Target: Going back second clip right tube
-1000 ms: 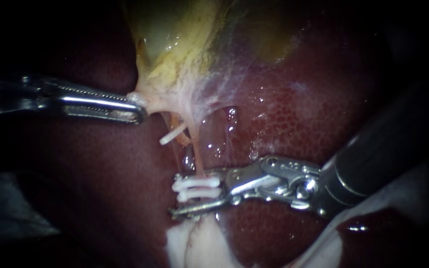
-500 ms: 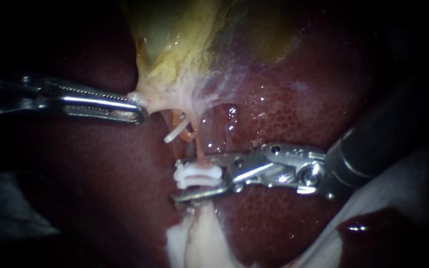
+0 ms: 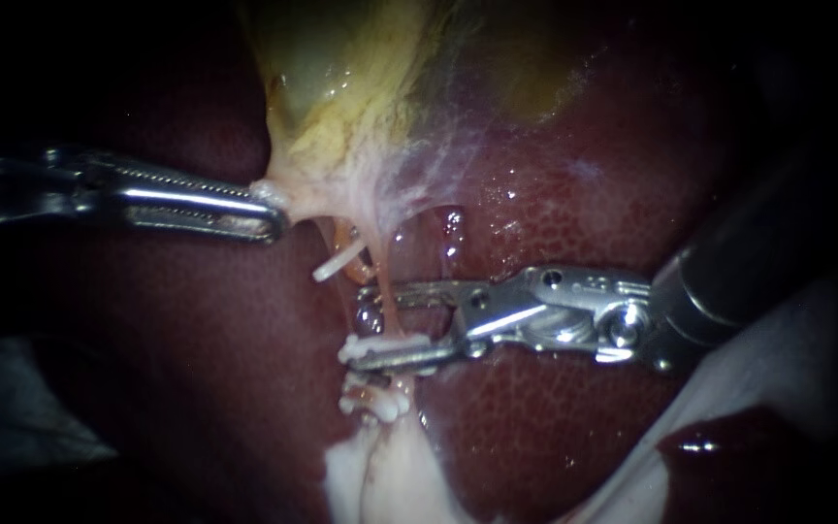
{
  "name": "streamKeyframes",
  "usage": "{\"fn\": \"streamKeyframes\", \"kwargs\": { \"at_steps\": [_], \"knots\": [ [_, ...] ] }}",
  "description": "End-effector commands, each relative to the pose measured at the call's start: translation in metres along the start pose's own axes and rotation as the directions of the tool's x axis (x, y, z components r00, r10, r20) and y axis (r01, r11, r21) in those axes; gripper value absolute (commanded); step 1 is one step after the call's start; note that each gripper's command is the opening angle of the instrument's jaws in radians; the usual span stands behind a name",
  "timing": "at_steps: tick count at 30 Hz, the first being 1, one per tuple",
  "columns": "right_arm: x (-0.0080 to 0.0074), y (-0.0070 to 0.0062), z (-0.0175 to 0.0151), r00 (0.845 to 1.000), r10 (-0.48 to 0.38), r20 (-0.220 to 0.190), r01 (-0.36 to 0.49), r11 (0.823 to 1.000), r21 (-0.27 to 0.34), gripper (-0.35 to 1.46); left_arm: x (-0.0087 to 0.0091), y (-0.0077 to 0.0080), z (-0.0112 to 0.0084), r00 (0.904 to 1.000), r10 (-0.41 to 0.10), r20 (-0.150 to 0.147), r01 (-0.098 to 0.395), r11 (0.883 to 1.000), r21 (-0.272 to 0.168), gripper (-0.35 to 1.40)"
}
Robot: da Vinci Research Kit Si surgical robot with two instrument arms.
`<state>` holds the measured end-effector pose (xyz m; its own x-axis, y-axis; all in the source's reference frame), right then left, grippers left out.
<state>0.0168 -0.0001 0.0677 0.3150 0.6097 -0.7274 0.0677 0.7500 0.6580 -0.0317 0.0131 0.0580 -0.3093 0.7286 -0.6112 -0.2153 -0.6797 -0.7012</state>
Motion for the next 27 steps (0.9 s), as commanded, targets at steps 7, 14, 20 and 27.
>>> {"fn": "streamKeyframes", "kwargs": {
  "at_steps": [7, 14, 20, 27],
  "knots": [
    [0.002, -0.0015, -0.0049, 0.991, -0.083, 0.107, 0.094, 0.99, -0.102, 0.48, 0.0, 0.0001, -0.0001, 1.0, 0.001, 0.0, -0.001, 1.0, -0.002, -0.35],
    [0.0043, -0.004, -0.0108, 0.943, -0.253, 0.215, 0.29, 0.944, -0.158, 0.5, 0.0, 0.0001, -0.0003, 1.0, 0.001, 0.0, -0.001, 1.0, -0.003, -0.35],
    [0.0065, -0.0061, -0.014, 0.928, -0.288, 0.238, 0.333, 0.926, -0.177, 0.5, 0.0, 0.0001, -0.0003, 1.0, 0.001, 0.0, -0.001, 1.0, -0.003, -0.35],
    [0.0068, -0.0067, -0.0149, 0.915, -0.304, 0.264, 0.347, 0.929, -0.133, 0.5, -0.0001, -0.0001, -0.0002, 1.0, 0.002, 0.0, -0.002, 1.0, -0.003, -0.35]
  ]
}}
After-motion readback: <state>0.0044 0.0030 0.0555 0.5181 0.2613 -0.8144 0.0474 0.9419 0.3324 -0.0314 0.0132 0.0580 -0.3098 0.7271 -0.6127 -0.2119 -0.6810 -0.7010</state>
